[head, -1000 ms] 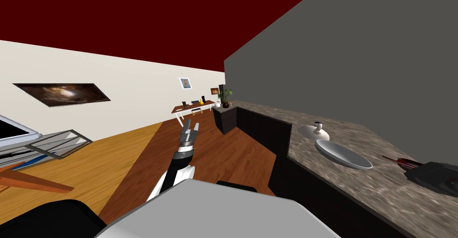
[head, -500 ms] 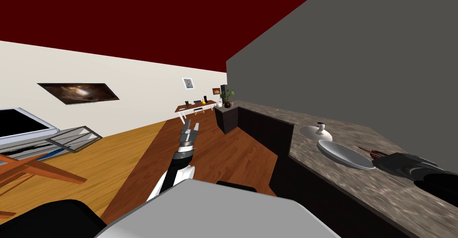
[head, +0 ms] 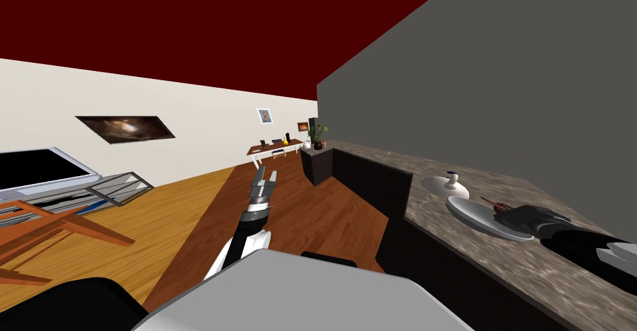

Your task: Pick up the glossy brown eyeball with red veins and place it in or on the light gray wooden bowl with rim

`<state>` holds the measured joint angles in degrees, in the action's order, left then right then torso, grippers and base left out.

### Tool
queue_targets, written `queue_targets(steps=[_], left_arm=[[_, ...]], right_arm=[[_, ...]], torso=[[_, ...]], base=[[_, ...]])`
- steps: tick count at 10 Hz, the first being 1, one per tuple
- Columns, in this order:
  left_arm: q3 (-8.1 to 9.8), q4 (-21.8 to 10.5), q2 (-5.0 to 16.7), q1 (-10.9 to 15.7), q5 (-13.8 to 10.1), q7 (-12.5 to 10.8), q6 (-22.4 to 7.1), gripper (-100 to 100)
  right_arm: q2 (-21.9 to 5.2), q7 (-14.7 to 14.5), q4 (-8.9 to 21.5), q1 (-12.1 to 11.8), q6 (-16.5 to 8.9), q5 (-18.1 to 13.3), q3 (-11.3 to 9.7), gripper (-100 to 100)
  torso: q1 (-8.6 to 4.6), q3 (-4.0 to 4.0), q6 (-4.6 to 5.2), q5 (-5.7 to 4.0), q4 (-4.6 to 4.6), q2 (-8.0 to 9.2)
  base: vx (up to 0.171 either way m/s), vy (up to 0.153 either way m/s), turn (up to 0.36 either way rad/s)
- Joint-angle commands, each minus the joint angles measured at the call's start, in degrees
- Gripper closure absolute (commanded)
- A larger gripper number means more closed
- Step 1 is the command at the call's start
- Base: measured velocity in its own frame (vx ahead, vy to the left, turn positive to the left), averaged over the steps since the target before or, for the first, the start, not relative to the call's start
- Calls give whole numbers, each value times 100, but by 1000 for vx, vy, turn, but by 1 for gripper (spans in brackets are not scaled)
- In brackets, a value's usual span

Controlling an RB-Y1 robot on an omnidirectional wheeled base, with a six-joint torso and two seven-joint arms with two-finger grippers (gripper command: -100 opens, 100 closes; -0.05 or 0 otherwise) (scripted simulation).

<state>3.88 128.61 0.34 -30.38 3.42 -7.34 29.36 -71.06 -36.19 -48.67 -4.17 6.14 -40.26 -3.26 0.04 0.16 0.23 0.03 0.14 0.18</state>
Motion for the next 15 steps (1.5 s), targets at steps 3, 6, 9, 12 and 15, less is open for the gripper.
queue_targets(steps=[3,6,9,12,15], left_arm=[[0,0,0,0,0,0,0,0],[0,0,0,0,0,0,0,0],[0,0,0,-1,0,0,0,0],[0,0,0,-1,0,0,0,0],[0,0,0,0,0,0,0,0]], right_arm=[[-1,0,-1,-1,0,1,0,-100],[-1,0,-1,-1,0,1,0,0],[-386,199,56,-101,284,122,-22,-100],[-617,318,90,-162,455,195,-36,-100],[-710,359,121,-178,537,223,-35,0]], torso=[[-1,1,1,0,0,1],[-2,1,1,-1,0,2],[15,-8,1,4,-3,-15],[16,-10,0,5,-4,-17],[4,-4,-1,0,-2,-5]], base=[[0,0,0],[0,0,0],[47,38,-36],[43,36,-24],[13,11,-9]])
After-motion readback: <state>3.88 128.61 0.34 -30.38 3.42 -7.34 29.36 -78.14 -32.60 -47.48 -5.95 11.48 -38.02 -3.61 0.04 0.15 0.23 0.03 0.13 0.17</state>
